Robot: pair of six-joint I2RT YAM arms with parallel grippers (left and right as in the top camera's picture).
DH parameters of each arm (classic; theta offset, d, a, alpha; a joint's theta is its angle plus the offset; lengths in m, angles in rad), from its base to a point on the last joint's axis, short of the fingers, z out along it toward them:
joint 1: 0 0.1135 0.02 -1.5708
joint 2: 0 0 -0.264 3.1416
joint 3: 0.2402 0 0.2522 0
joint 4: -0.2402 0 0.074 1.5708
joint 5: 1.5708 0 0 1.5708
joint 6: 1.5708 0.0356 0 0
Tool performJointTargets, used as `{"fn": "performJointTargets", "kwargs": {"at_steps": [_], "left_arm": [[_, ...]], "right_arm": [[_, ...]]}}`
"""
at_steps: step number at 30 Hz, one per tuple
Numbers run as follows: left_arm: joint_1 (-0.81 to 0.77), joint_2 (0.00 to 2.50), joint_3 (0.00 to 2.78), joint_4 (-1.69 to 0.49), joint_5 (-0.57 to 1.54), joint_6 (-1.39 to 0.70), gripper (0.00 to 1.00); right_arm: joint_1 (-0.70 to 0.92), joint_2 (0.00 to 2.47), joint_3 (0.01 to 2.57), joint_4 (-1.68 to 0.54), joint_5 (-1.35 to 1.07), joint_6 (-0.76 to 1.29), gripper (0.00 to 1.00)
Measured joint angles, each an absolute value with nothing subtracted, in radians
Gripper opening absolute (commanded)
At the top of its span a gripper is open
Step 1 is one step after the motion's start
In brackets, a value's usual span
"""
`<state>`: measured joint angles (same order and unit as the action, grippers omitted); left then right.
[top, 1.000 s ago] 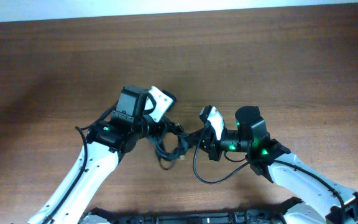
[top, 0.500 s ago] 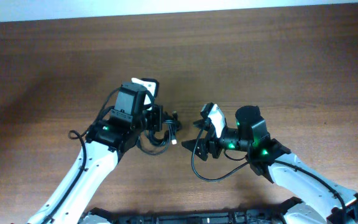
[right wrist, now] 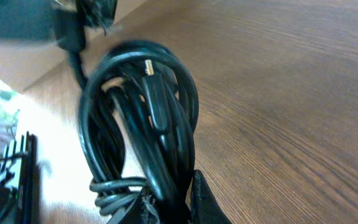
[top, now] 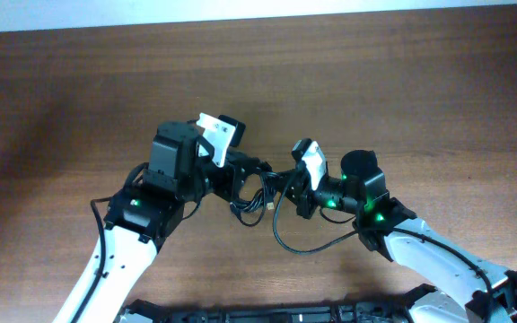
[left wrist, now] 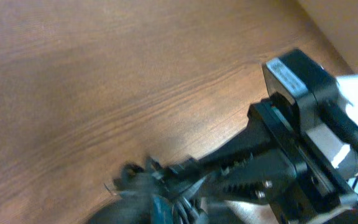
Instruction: Untangle cables
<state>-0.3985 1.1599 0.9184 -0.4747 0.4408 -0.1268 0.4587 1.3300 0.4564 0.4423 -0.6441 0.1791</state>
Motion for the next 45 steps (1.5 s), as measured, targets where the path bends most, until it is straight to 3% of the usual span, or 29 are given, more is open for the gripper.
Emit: {"fn": "performJointTargets", "kwargs": {"at_steps": [4, 8, 9, 10, 13, 15, 17, 22, 27, 29, 33, 36, 40, 42, 45], "left_arm": [[-0.399, 1.159, 0.927, -0.584, 0.349, -0.162, 0.99], [-0.401, 1.169, 0.931, -0.693, 0.171, -0.435, 0.99], [-0.401, 1.179, 0.931, -0.693, 0.163, -0.464, 0.99], [-0.401, 1.195, 0.931, -0.693, 0.155, -0.492, 0.99], [-0.401, 1.269, 0.931, -0.692, 0.169, -0.549, 0.97], [-0.406, 1.324, 0.931, -0.692, 0.215, -0.563, 0.86], [-0.437, 1.427, 0.931, -0.68, 0.253, -0.615, 0.77], [-0.574, 1.648, 0.934, -0.473, 0.341, -0.682, 0.73], [-0.64, 1.748, 0.934, -0.413, 0.356, -0.72, 0.27], [-0.638, 1.775, 0.934, -0.395, 0.36, -0.741, 0.0], [-0.627, 1.796, 0.939, -0.386, 0.378, -0.752, 0.0], [-0.544, 1.793, 0.948, -0.398, 0.394, -0.603, 0.0], [-0.376, 1.629, 0.969, -0.422, 0.447, -0.171, 0.0], [-0.345, 1.481, 0.985, -0.43, 0.486, 0.026, 0.0], [-0.345, 1.37, 0.994, -0.445, 0.513, 0.16, 0.0]], "right_arm": [[0.459, 1.33, 0.456, 0.444, -0.544, 0.359, 0.04], [0.459, 1.331, 0.457, 0.495, -0.494, 0.477, 0.04], [0.459, 1.331, 0.457, 0.517, -0.488, 0.49, 0.08], [0.459, 1.331, 0.457, 0.525, -0.484, 0.499, 0.31], [0.459, 1.331, 0.463, 0.42, -0.439, 0.52, 0.57], [0.435, 1.331, 0.463, 0.366, -0.386, 0.522, 0.69], [0.337, 1.316, 0.463, 0.344, -0.358, 0.527, 0.72], [0.059, 1.135, 0.471, 0.06, -0.359, 0.529, 0.72], [0.017, 1.115, 0.471, -0.056, -0.365, 0.528, 0.72], [0.017, 1.115, 0.471, -0.057, -0.38, 0.528, 0.71], [0.016, 1.115, 0.471, -0.057, -0.448, 0.527, 0.71], [0.016, 1.115, 0.471, -0.058, -0.507, 0.501, 0.71], [0.016, 1.115, 0.471, -0.057, -0.68, 0.436, 0.72], [0.026, 1.116, 0.471, -0.036, -0.774, 0.392, 0.96], [0.125, 1.132, 0.467, 0.105, -0.857, 0.346, 0.97]]}}
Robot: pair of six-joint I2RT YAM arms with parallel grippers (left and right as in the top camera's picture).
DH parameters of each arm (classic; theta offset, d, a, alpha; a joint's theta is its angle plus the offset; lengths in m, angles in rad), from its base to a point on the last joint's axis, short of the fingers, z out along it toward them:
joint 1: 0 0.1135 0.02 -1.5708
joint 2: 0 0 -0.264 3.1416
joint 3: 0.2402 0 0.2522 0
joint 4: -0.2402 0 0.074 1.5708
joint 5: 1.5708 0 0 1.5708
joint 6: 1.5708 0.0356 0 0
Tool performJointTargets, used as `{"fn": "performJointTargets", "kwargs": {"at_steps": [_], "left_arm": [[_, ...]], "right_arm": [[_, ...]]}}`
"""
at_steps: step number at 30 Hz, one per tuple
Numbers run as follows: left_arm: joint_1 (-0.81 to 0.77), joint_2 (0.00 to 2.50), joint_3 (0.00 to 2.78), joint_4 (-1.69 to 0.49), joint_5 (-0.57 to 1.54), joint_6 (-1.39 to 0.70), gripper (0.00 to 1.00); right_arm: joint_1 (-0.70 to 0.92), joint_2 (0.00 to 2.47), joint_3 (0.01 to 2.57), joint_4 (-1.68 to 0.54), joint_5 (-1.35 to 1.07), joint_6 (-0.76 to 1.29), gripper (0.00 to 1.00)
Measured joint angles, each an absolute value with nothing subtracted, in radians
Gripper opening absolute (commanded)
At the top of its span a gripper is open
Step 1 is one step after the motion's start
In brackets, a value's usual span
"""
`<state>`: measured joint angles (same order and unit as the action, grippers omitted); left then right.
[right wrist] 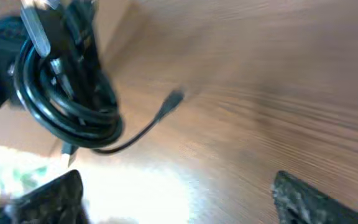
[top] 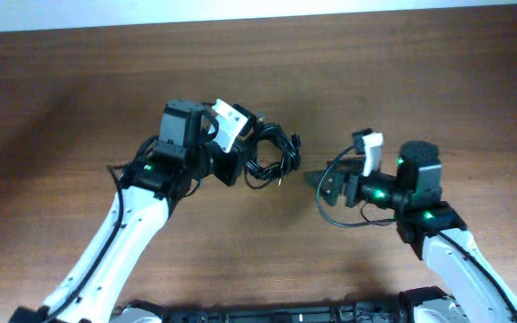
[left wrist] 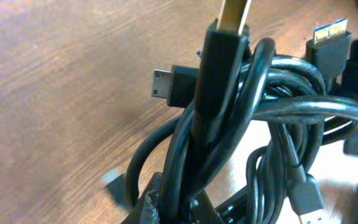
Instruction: Untangle cables
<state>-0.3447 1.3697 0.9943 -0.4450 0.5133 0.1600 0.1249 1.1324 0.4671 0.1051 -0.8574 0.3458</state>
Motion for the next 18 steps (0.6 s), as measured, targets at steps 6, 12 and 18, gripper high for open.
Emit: {"fn": "performJointTargets", "kwargs": {"at_steps": [6, 12, 18], "left_arm": [[-0.344, 1.357, 0.995, -0.551, 0.527, 0.24, 0.0], [-0.338, 1.357, 0.995, -0.561, 0.57, 0.244, 0.27], [-0.335, 1.357, 0.995, -0.557, 0.616, 0.169, 0.53]], "right_arm": [[0.308, 1.192, 0.465, 0.387, -0.853, 0.333, 0.4], [0.352, 1.195, 0.465, 0.403, -0.794, 0.336, 0.04], [0.354, 1.2, 0.464, 0.416, -0.707, 0.477, 0.04]]}}
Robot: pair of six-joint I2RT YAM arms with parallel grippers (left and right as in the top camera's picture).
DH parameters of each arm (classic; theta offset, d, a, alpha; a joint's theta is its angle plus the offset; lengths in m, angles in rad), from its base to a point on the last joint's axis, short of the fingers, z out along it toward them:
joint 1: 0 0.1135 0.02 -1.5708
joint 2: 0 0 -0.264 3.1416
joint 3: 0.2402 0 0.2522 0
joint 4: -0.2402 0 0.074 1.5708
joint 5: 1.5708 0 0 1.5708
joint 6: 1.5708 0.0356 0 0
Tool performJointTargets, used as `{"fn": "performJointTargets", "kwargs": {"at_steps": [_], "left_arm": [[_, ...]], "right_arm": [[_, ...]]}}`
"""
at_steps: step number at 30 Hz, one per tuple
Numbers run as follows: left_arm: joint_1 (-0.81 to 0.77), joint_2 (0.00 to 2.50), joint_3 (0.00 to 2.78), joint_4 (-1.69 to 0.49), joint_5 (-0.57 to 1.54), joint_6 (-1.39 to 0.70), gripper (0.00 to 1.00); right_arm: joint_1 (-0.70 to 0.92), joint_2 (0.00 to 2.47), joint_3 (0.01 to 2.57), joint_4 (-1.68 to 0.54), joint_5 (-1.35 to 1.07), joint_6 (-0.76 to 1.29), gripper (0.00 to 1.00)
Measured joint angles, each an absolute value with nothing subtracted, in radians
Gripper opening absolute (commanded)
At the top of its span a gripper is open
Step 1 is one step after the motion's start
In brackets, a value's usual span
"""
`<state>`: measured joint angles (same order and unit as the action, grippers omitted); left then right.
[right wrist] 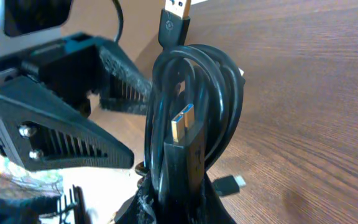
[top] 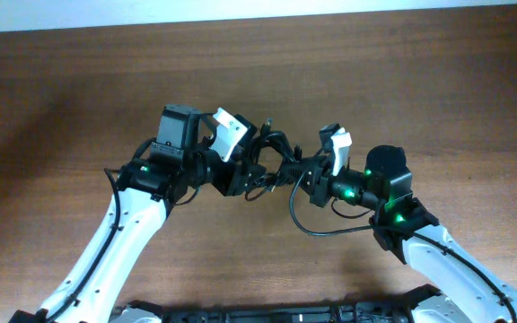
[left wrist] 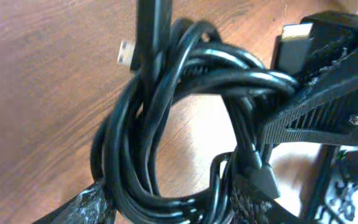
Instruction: Untangle cables
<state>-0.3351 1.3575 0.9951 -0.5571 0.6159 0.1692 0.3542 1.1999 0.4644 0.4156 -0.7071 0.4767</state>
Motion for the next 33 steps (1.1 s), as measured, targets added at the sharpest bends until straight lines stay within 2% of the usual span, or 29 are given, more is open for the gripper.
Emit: {"fn": "performJointTargets", "kwargs": {"at_steps": [2, 5, 6, 9, 10, 11, 12, 13, 15, 16, 17, 18, 19, 21, 23, 25, 28, 30, 32, 33], "left_arm": [[-0.335, 1.357, 0.995, -0.554, 0.607, 0.056, 0.51], [-0.335, 1.357, 0.995, -0.569, 0.535, -0.191, 0.58], [-0.335, 1.357, 0.995, -0.566, 0.516, -0.284, 0.57], [-0.335, 1.366, 0.995, -0.558, 0.504, -0.414, 0.56], [-0.335, 1.383, 0.995, -0.54, 0.503, -0.453, 0.49], [-0.337, 1.401, 0.995, -0.533, 0.501, -0.48, 0.35], [-0.344, 1.433, 0.995, -0.53, 0.512, -0.51, 0.07], [-0.356, 1.452, 0.995, -0.527, 0.525, -0.522, 0.0], [-0.374, 1.479, 0.995, -0.505, 0.538, -0.534, 0.0], [-0.377, 1.487, 0.997, -0.496, 0.535, -0.54, 0.0], [-0.376, 1.488, 0.997, -0.488, 0.532, -0.523, 0.0], [-0.374, 1.489, 0.997, -0.484, 0.528, -0.493, 0.0], [-0.364, 1.49, 0.997, -0.484, 0.519, -0.459, 0.0], [-0.284, 1.489, 0.997, -0.521, 0.498, -0.323, 0.0], [-0.217, 1.48, 0.997, -0.538, 0.495, -0.183, 0.0], [-0.184, 1.459, 0.997, -0.532, 0.525, -0.03, 0.0], [-0.187, 1.444, 0.997, -0.538, 0.626, 0.21, 0.0], [-0.187, 1.444, 0.997, -0.538, 0.658, 0.279, 0.0], [-0.189, 1.444, 0.997, -0.547, 0.674, 0.311, 0.0], [-0.196, 1.444, 0.997, -0.559, 0.676, 0.319, 0.0]], "right_arm": [[0.355, 1.2, 0.464, 0.44, -0.699, 0.499, 0.04], [0.354, 1.2, 0.464, 0.469, -0.691, 0.505, 0.04], [0.354, 1.2, 0.464, 0.473, -0.691, 0.507, 0.04], [0.356, 1.2, 0.464, 0.473, -0.688, 0.525, 0.04], [0.362, 1.2, 0.464, 0.474, -0.685, 0.529, 0.04], [0.376, 1.2, 0.464, 0.478, -0.682, 0.53, 0.04], [0.392, 1.202, 0.464, 0.49, -0.673, 0.533, 0.04], [0.396, 1.202, 0.464, 0.495, -0.669, 0.535, 0.04], [0.4, 1.206, 0.463, 0.495, -0.662, 0.539, 0.05], [0.4, 1.207, 0.462, 0.494, -0.658, 0.539, 0.17], [0.4, 1.207, 0.462, 0.484, -0.654, 0.538, 0.29], [0.4, 1.207, 0.462, 0.472, -0.655, 0.534, 0.35], [0.398, 1.207, 0.462, 0.47, -0.66, 0.522, 0.49], [0.327, 1.195, 0.462, 0.503, -0.75, 0.493, 0.68], [0.206, 1.165, 0.462, 0.535, -0.826, 0.472, 0.74], [0.131, 1.156, 0.462, 0.536, -0.86, 0.463, 0.74], [0.152, 1.156, 0.462, 0.535, -0.881, 0.367, 0.73], [0.216, 1.157, 0.462, 0.536, -0.852, 0.329, 0.63], [0.303, 1.164, 0.462, 0.532, -0.76, 0.308, 0.62], [0.348, 1.168, 0.462, 0.532, -0.712, 0.305, 0.58]]}}
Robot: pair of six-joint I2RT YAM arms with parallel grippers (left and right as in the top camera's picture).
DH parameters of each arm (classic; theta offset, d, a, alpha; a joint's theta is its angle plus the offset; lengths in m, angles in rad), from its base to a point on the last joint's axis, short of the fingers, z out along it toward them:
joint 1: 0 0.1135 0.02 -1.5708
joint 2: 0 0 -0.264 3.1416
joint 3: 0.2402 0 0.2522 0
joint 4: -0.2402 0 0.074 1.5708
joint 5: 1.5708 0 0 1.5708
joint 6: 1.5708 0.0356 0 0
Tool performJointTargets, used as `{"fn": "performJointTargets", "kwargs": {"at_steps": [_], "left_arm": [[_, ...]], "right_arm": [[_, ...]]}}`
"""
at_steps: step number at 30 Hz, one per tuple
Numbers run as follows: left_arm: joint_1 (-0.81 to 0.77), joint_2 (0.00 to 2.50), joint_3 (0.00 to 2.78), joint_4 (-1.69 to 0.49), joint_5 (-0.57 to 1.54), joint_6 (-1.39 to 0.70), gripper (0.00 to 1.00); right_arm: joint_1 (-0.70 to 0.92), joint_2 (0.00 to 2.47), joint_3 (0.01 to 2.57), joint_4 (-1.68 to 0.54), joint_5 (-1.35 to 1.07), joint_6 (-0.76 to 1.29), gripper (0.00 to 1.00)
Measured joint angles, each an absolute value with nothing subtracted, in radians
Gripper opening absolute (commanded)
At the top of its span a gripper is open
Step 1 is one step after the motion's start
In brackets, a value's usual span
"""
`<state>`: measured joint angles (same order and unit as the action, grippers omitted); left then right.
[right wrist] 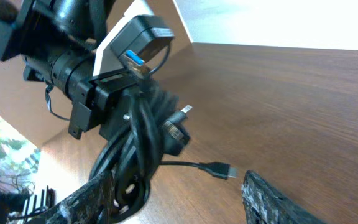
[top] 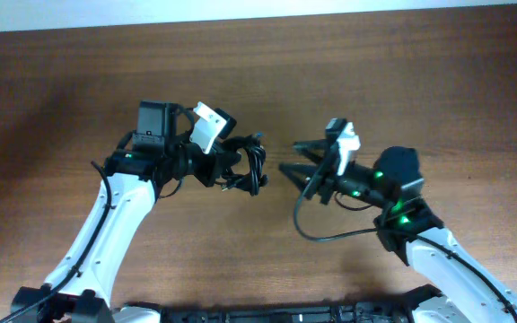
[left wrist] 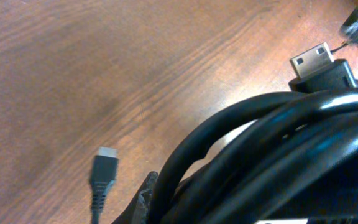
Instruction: Untangle cables
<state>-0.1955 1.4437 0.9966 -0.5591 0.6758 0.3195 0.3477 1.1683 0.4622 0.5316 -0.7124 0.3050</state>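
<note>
A bundle of black cables [top: 251,170] hangs just above the brown table [top: 402,81], and my left gripper [top: 233,170] is shut on it. In the left wrist view the bundle [left wrist: 272,143] fills the lower right, with a flat connector [left wrist: 317,59] on top and a small plug [left wrist: 104,175] dangling beside one fingertip [left wrist: 148,190]. My right gripper [top: 289,156] stands open a short way right of the bundle, holding nothing. In the right wrist view the bundle [right wrist: 135,152] hangs ahead of my open right gripper [right wrist: 180,182], and a thin lead ends in a plug [right wrist: 219,168].
A thin black loop of cable [top: 330,235] hangs by my right arm [top: 420,238] above the table's near side. The left arm [top: 115,215] reaches in from the lower left. A pale wall edge [top: 258,11] runs along the far side.
My right gripper was closed around the bundle next to the left gripper. Now it is open and apart to the right, while the left gripper holds the bundle further left.
Both grippers first met at the bundle near the table's middle. Then they stood apart, the left holding the bundle and the right open. They came together on the bundle again, and now they are apart once more with the bundle in the left.
</note>
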Motion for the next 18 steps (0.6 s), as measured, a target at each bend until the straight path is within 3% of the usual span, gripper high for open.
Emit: {"fn": "performJointTargets", "kwargs": {"at_steps": [7, 14, 18], "left_arm": [[-0.277, 1.444, 0.997, -0.581, 0.641, 0.326, 0.0], [-0.333, 1.444, 0.997, -0.613, 0.614, 0.322, 0.0], [-0.337, 1.446, 0.99, -0.571, 0.715, 0.323, 0.0]], "right_arm": [[0.525, 1.169, 0.462, 0.524, -0.331, 0.303, 0.45], [0.536, 1.165, 0.464, 0.421, -0.18, 0.303, 0.44], [0.53, 1.205, 0.478, 0.359, -0.131, 0.306, 0.45]]}}
